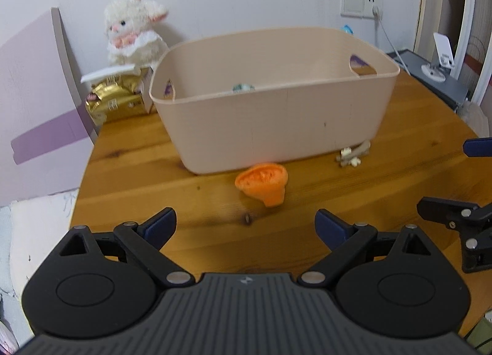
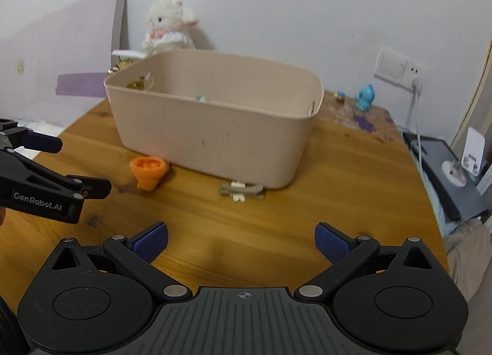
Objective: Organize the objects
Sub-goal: 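Grasp the orange silicone cup with the left gripper while the right grasps the beige hair clip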
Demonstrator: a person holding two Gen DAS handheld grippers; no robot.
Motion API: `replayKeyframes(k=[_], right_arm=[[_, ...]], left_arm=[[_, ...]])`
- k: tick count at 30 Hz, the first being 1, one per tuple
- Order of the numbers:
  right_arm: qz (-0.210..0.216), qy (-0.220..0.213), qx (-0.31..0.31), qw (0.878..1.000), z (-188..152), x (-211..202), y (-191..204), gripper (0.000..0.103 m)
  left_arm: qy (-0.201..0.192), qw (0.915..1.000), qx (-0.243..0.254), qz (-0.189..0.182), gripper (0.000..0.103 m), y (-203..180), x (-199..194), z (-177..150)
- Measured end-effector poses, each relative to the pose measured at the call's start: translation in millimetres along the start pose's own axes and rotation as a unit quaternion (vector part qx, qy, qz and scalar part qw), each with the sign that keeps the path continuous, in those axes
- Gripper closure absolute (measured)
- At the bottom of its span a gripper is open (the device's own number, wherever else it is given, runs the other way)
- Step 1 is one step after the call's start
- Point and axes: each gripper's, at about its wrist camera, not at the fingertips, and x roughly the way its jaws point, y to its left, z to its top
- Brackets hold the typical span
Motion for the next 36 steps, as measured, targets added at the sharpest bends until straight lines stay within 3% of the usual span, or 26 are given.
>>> replayKeyframes(k=[19,24,36], right_arm=[[-0.008,0.075,0.017,0.997,-1.3,84.6,-10.0,0.000],[0.012,0.067,0.027,0.997,2.6,99.4,-10.3,0.000],[0.005,0.028,0.037,0.999,16.5,121.0,-9.2,0.000]], left_arm=[[0.062,0.9971,-0.016,-0.039,0.006,4.4,73.8,-3.6],[0.050,0.9975,-0.032,-0.038,0.006,11.2,88.0,0.0],[0.024,0.9984,-0.039,-0.032,0.000,18.6,110.7,15.2]])
